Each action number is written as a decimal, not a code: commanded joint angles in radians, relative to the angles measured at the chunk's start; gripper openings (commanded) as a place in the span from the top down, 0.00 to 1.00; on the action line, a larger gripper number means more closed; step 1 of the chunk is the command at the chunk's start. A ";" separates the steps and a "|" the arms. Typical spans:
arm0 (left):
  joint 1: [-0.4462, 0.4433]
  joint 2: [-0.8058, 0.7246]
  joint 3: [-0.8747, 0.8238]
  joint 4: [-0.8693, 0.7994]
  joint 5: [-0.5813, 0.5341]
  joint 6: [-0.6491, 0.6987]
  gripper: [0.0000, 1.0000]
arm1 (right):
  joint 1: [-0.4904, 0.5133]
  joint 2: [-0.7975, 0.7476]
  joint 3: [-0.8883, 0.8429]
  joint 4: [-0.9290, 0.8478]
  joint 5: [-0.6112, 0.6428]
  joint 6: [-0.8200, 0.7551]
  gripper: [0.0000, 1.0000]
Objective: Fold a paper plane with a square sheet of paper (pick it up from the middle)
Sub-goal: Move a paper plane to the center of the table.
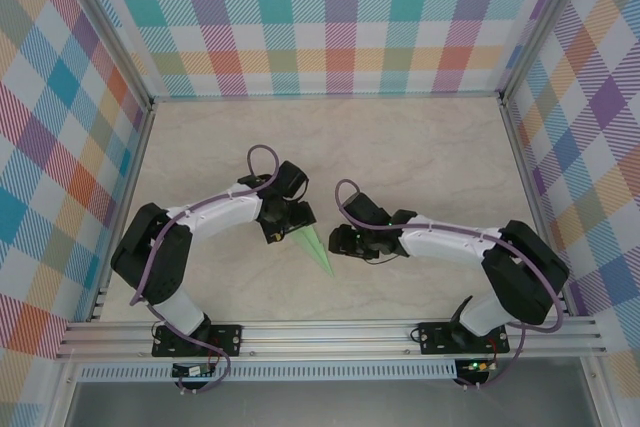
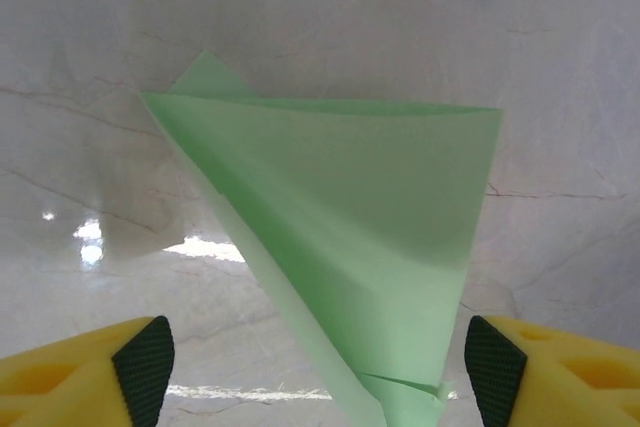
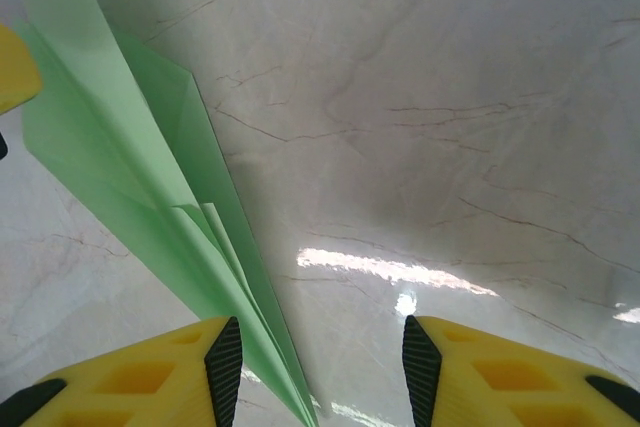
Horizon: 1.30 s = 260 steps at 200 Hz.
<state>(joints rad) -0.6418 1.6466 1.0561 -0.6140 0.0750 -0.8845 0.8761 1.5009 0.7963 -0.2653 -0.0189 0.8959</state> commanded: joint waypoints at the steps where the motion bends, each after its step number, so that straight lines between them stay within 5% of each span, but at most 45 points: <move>1: 0.002 -0.017 -0.030 -0.043 -0.020 -0.008 0.30 | -0.005 0.019 0.021 0.038 -0.037 -0.024 0.51; 39: 0.020 -0.092 -0.133 -0.005 0.001 -0.016 0.44 | -0.011 0.062 0.040 0.096 -0.114 -0.041 0.50; 88: 0.039 -0.183 -0.217 0.021 0.004 -0.030 0.50 | -0.028 0.103 0.045 0.173 -0.199 -0.056 0.45; 260: 0.051 -0.209 -0.252 0.028 -0.004 -0.025 0.51 | -0.036 0.228 0.138 0.240 -0.423 -0.178 0.44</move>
<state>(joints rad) -0.6029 1.4609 0.8196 -0.5919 0.0765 -0.9020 0.8330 1.7126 0.9073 -0.0528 -0.3744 0.7628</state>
